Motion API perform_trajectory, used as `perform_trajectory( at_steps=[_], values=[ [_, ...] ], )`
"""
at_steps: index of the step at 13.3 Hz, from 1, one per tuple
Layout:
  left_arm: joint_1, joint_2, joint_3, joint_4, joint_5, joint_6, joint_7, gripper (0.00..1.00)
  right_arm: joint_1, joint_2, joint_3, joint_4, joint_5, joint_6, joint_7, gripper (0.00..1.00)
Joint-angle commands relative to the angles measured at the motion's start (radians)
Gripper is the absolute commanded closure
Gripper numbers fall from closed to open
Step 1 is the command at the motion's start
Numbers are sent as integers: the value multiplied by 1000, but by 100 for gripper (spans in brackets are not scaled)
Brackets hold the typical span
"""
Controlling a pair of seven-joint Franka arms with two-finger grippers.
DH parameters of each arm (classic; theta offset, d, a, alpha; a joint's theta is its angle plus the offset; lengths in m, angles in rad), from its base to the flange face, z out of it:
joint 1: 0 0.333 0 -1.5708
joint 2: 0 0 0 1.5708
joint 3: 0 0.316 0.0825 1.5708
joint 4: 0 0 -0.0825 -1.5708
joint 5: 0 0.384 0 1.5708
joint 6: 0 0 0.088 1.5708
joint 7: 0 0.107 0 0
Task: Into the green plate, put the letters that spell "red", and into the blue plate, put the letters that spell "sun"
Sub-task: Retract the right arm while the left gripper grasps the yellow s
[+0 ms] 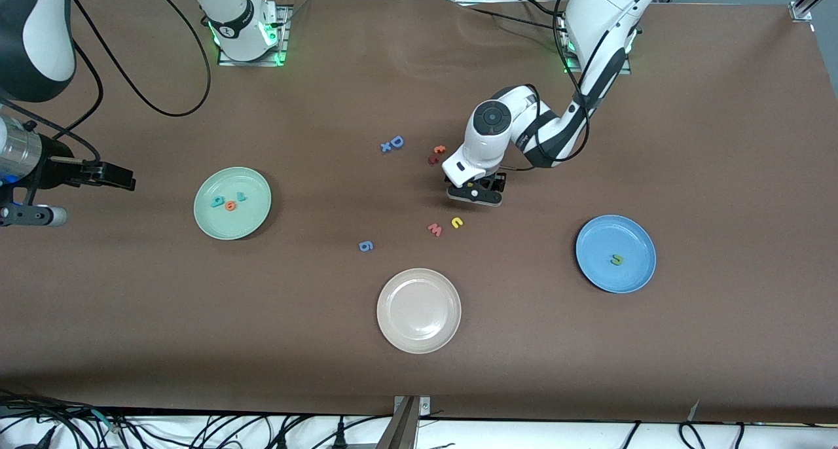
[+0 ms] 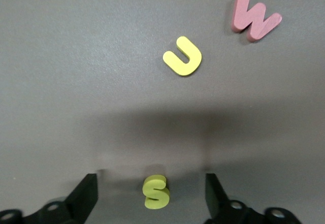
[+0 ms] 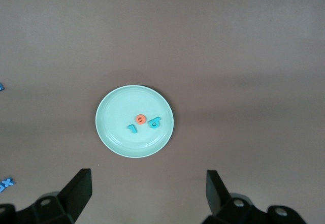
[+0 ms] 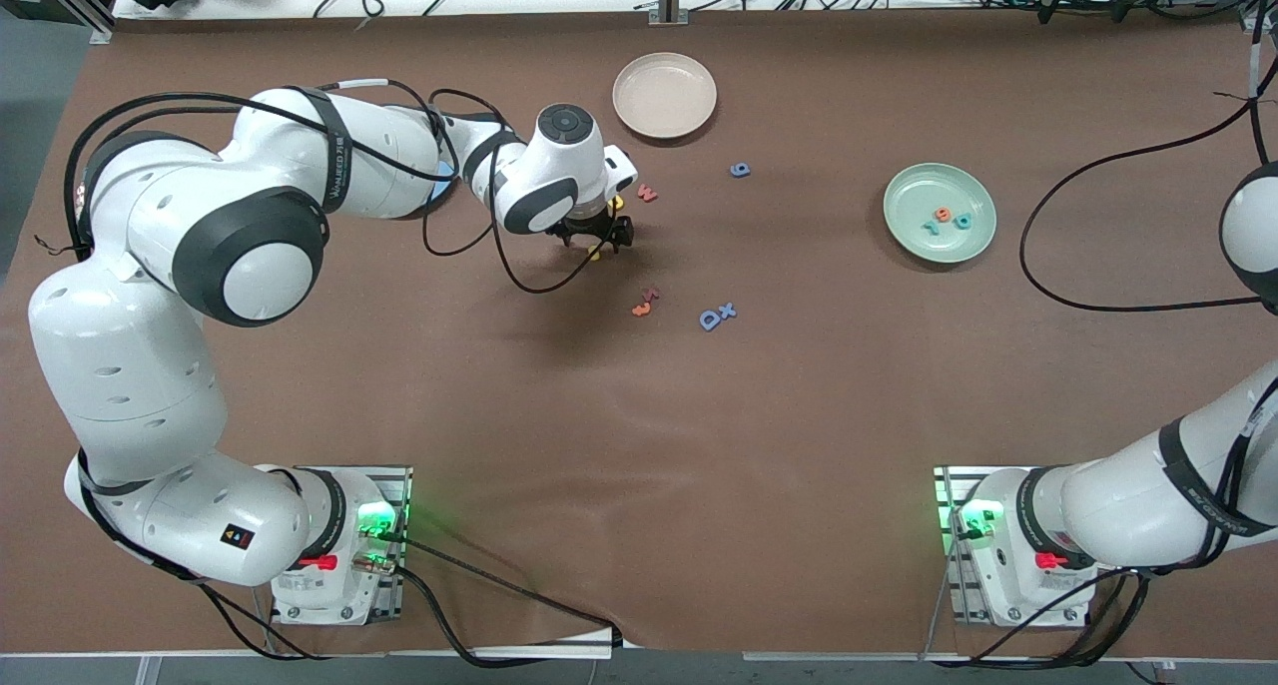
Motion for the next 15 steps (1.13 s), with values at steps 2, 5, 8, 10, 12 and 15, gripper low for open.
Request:
perform_trajectory(
  at_steps=[2,5,8,10,12,15],
  values=[
    [-3,1,-2,-6,-17,17,-14,28,-142,-123,145,-145,1,77,-15,1],
    [-3,1,-2,-8,-17,17,-30,54,-152,-122,165,-141,-32,74,-18,1],
    [-6,1,-4,-8,-17,17,-43,72,-150,-120,167,-130,-29,68,-19,1],
    [-6,1,-4,-8,-17,17,-46,80,-134,-112,165,-130,-37,65,-14,1],
    [-6,1,-2,-8,-17,17,-46,85,-134,-109,164,-131,-40,65,-14,0],
    [-6,1,-4,-8,-17,17,-46,89,-134,-109,164,-135,-40,51,-14,0]
  ],
)
